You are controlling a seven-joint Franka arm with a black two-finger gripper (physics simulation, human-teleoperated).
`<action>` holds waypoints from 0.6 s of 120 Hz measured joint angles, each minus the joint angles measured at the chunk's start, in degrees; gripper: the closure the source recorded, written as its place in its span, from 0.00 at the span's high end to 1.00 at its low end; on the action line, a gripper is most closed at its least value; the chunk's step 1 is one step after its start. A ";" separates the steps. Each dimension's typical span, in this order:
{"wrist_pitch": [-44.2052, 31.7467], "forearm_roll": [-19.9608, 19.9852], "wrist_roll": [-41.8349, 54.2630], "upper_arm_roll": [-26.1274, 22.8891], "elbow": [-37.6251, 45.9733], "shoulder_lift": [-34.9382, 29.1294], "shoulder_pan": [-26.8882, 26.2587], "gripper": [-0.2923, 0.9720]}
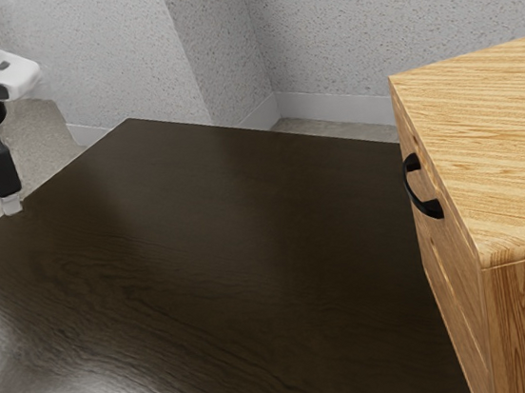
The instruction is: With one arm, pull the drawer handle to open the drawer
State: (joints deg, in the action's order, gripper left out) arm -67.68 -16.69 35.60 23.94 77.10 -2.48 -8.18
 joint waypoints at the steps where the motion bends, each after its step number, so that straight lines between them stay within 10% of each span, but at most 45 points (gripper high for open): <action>1: -1.01 -0.14 0.88 0.03 0.09 -0.01 0.67 0.77; 25: -16.09 -2.14 18.70 -2.47 -1.58 -1.23 6.08 0.77; 57: -23.97 2.57 36.10 -6.13 -0.97 4.26 -20.87 0.77; 72: -26.71 5.69 44.39 -6.22 -1.06 6.35 -19.85 0.77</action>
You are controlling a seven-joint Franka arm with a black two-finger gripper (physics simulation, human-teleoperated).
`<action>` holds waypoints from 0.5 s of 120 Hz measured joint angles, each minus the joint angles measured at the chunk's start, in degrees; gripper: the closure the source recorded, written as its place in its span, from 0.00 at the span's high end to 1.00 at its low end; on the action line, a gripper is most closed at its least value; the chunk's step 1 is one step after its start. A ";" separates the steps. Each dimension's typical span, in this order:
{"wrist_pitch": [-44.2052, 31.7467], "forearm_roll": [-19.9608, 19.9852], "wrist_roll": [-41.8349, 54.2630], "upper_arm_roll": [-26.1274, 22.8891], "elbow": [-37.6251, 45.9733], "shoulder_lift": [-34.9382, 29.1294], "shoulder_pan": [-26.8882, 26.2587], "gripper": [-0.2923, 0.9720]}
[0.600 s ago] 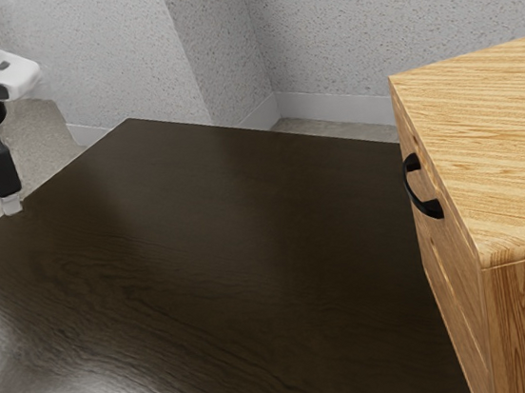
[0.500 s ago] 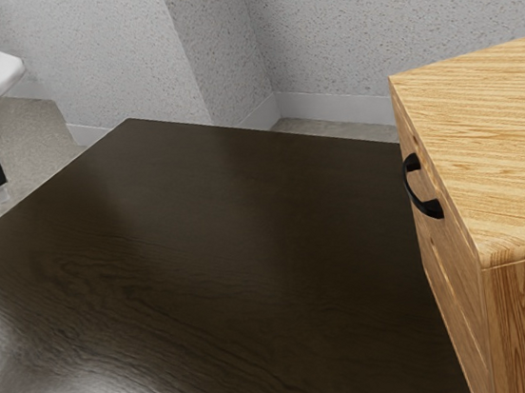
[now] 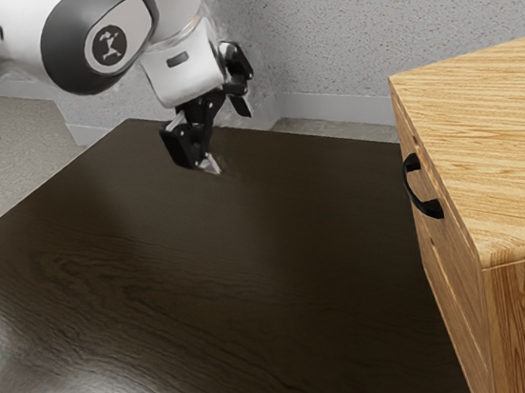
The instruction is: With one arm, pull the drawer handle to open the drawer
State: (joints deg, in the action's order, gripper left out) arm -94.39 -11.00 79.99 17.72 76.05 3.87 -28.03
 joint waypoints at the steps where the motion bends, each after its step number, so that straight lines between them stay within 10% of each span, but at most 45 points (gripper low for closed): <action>1: -0.13 0.13 0.49 0.01 -0.01 0.02 0.82 0.77; 23: -2.51 4.34 9.85 0.51 0.74 -0.05 16.00 0.77; 60: -17.87 6.70 20.39 0.64 14.28 -2.80 4.73 0.77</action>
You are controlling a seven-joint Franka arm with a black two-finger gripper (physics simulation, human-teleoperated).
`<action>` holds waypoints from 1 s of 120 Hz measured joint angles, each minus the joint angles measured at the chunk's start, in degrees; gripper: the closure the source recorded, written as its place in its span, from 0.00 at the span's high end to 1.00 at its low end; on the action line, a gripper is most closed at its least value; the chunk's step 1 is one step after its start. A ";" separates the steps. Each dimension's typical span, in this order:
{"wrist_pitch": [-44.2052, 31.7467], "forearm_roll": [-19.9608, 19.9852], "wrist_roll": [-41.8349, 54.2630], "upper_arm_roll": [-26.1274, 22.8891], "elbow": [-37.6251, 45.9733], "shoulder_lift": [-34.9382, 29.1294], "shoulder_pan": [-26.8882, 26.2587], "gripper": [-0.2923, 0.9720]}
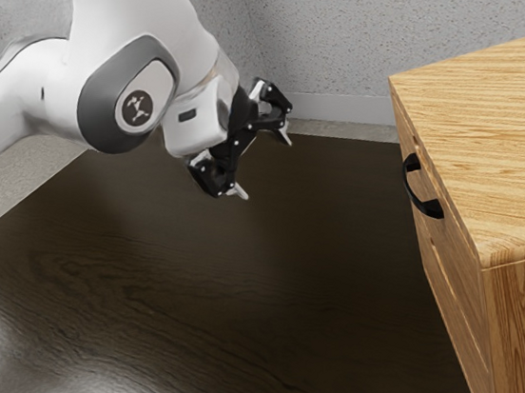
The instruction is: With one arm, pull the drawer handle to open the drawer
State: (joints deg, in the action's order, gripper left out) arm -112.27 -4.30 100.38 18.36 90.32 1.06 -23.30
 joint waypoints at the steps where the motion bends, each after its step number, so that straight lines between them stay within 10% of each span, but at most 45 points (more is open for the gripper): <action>1: -0.50 0.02 0.22 0.00 0.27 -0.04 -0.29 0.77; 48: -15.31 0.69 7.60 0.02 6.73 -3.22 -9.07 0.77; 72: -14.92 0.62 9.87 0.03 7.81 -6.23 -1.84 0.77; 120: -12.80 0.27 12.67 0.01 8.14 -6.63 -7.37 0.77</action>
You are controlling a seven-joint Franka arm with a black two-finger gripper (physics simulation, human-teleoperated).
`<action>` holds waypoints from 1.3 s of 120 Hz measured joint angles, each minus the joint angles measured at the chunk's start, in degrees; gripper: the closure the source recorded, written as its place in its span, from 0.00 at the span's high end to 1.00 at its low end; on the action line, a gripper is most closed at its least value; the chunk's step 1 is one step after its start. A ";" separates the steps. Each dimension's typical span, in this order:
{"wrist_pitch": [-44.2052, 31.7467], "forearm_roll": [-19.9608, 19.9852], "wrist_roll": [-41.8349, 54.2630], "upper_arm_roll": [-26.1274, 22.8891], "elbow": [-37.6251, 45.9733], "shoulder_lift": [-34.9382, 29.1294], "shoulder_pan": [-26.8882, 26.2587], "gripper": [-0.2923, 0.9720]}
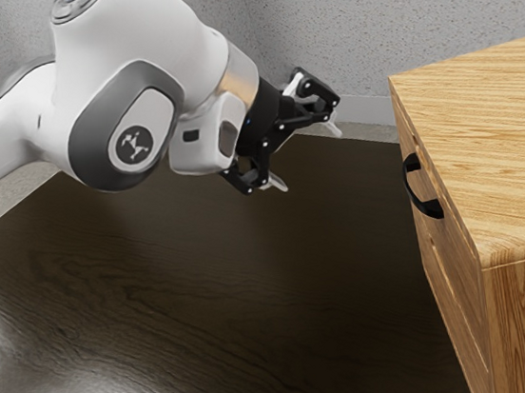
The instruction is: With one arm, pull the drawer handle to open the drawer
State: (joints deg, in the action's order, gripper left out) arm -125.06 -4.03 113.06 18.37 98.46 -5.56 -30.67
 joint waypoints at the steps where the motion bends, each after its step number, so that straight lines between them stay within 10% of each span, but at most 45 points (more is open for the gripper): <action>1: 0.05 -0.01 0.04 0.00 0.00 -0.02 -0.12 0.77; 100: 2.29 -0.14 2.20 0.00 1.57 -0.94 -6.61 0.77; 156: -8.44 -0.28 2.25 0.00 6.60 -2.40 -7.98 0.77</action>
State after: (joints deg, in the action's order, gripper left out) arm -133.50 -4.31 115.30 18.37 105.06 -7.96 -38.65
